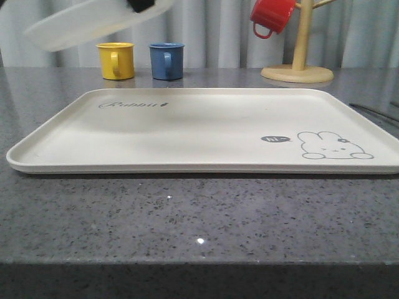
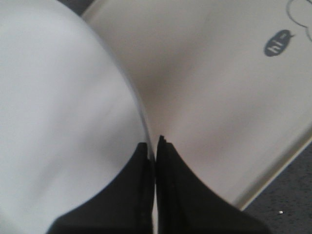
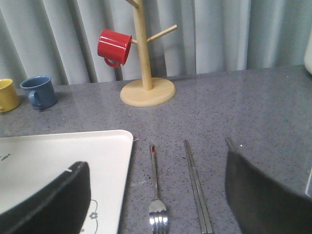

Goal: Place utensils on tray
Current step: 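Carry the plate over the tray and lower it onto the tray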

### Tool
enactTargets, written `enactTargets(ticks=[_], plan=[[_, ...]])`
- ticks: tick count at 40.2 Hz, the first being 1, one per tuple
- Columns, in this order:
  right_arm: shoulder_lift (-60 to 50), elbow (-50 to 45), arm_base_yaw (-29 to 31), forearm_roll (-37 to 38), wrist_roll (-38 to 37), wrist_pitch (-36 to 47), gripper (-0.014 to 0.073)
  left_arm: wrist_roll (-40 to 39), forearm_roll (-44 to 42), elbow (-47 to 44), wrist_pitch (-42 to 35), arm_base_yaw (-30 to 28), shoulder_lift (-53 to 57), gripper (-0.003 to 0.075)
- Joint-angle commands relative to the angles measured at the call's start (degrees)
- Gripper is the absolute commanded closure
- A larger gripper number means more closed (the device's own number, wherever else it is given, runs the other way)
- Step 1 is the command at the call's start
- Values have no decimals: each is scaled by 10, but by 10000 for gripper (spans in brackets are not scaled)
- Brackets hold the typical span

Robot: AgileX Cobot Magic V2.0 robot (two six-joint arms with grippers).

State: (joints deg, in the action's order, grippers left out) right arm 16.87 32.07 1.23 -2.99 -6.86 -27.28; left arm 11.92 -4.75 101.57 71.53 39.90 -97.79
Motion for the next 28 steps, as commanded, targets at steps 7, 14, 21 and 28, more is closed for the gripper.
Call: enactTargets(ticks=[7,14,21,28], plan=[[9,20,-1,4,5,43,2,-9,67,18,12,11,-14,738],[9,20,-1,4,5,43,2,-9,69,7,12,10,-35,738],[9,20,-1,4,5,43,2,-9,69,-3,12,10,-57,738],[9,20,-1,4,5,43,2,-9,69,-17,12,7,-73,738]])
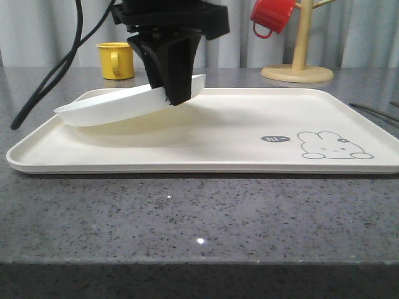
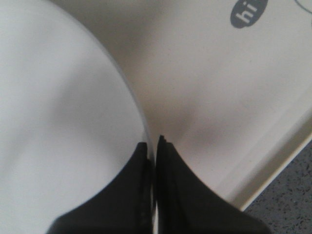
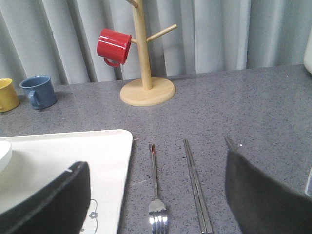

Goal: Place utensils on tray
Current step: 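Carry the plate over the tray and lower it onto the tray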

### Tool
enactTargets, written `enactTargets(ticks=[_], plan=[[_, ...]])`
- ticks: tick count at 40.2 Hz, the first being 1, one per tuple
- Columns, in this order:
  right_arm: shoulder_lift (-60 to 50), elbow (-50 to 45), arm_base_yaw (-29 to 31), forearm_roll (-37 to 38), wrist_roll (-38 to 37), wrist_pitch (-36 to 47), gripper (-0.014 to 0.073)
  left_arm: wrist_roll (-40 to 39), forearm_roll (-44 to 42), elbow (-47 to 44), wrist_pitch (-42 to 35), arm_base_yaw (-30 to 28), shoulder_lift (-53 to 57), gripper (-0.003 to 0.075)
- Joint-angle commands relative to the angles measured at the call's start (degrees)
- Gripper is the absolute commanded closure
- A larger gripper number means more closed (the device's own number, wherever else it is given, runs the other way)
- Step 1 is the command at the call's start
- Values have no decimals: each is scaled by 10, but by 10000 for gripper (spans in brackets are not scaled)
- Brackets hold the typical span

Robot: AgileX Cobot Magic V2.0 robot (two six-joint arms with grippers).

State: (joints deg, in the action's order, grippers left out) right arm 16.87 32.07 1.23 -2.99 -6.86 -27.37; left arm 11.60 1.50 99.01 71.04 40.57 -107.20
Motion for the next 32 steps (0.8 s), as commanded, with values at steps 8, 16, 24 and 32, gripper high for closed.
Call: enactTargets(ticks=[8,16,24,32], plan=[[9,20,-1,4,5,44,2,-5,25,5,14,1,20,738],[9,20,-1,4,5,44,2,-5,46,3,17,1,3,737],[9,20,-1,4,5,44,2,-5,56,0,17,1,-10,736],[9,20,-1,4,5,44,2,-5,64,0,17,1,-10,572]])
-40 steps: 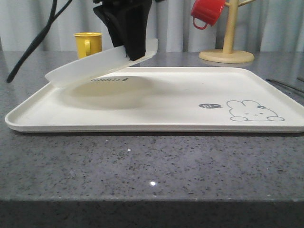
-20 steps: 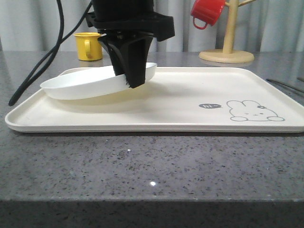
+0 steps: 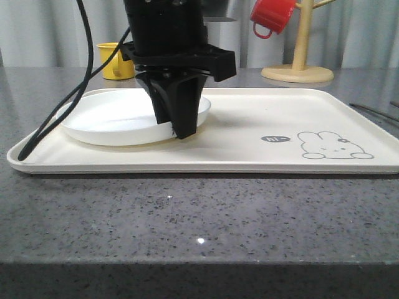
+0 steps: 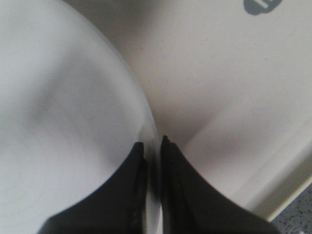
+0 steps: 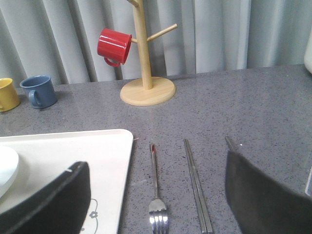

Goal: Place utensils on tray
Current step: 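Carry the plate over the tray and lower it onto the tray, then open the left gripper and withdraw it from the plate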

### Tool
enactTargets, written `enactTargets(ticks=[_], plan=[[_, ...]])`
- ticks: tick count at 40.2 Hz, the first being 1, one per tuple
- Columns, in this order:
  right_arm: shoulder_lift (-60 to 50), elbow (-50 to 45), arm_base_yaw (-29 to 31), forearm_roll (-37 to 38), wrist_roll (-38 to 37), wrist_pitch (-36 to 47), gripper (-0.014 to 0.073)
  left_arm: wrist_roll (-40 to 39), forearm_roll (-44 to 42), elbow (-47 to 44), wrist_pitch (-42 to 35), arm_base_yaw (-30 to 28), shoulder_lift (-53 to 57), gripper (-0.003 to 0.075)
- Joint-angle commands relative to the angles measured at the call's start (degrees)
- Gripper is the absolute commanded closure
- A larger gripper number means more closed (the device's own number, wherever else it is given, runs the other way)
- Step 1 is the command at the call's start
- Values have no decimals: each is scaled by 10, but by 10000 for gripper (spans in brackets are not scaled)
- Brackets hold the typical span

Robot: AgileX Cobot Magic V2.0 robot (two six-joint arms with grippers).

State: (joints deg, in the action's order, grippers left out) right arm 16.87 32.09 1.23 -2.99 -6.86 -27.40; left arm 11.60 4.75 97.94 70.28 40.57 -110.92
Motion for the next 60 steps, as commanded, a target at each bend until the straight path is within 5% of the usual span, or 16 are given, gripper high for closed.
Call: enactTargets(ticks=[1,6,13,21,29,37,46,60], plan=[[9,20,-1,4,5,44,2,-5,34,10,25,1,27,534],[9,20,-1,4,5,44,2,-5,46,20,25,1,31,416],[9,20,-1,4,5,44,2,-5,36,58,25,-1,66,430],[9,20,-1,4,5,44,2,-5,-55,67,25,-18,128,569],[9,20,-1,4,5,44,2,-5,-56,34,25,-92,207,740],[9,20,-1,4,5,44,2,-10,-56,-68,19,-209,302,738],[9,20,-1,4,5,44,2,-19,-30,-260,-132,-315,446,738],[9,20,-1,4,5,44,2,-19,-6,-604,-466,-322,726,738]])
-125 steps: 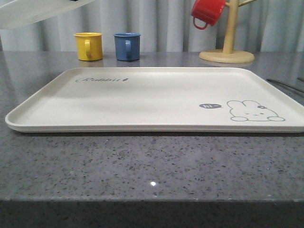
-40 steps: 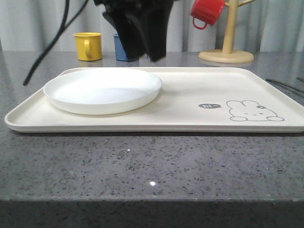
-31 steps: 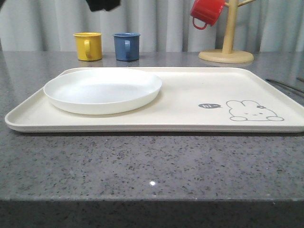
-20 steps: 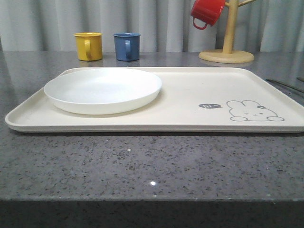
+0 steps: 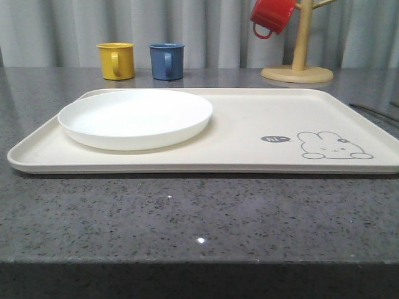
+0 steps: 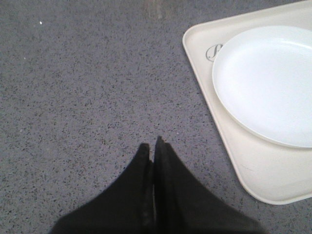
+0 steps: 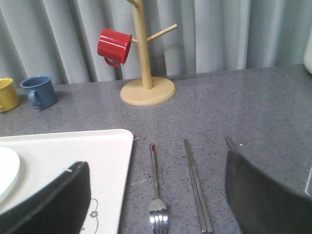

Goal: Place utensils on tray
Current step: 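Open the left gripper and withdraw it from the plate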

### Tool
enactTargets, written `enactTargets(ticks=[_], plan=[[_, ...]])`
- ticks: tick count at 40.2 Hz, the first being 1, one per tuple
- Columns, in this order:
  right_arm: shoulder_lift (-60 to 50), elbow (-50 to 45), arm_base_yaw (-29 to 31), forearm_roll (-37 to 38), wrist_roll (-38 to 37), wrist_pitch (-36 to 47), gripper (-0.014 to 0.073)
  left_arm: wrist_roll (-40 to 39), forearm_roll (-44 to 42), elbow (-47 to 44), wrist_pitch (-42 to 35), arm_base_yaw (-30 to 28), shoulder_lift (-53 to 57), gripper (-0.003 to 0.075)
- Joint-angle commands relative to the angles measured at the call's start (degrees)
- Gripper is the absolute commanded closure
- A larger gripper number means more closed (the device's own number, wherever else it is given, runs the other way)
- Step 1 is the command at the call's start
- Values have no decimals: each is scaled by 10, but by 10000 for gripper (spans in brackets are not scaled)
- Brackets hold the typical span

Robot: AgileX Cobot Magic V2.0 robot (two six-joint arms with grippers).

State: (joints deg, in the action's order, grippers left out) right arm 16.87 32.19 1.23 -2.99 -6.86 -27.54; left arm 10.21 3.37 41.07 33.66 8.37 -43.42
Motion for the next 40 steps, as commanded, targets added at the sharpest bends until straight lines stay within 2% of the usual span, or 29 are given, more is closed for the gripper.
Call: enactTargets(ticks=[1,9,16,40], plan=[[9,19,-1,4,5,45,2,-5,8,-56,-109,0,73,738],[9,19,-1,4,5,45,2,-5,8,-155,-141,0,210,738],[9,19,-1,4,5,45,2,-5,8,-175,-156,0,284,738],[9,19,-1,4,5,51,2,-5,8,-175,-156,0,297,738]])
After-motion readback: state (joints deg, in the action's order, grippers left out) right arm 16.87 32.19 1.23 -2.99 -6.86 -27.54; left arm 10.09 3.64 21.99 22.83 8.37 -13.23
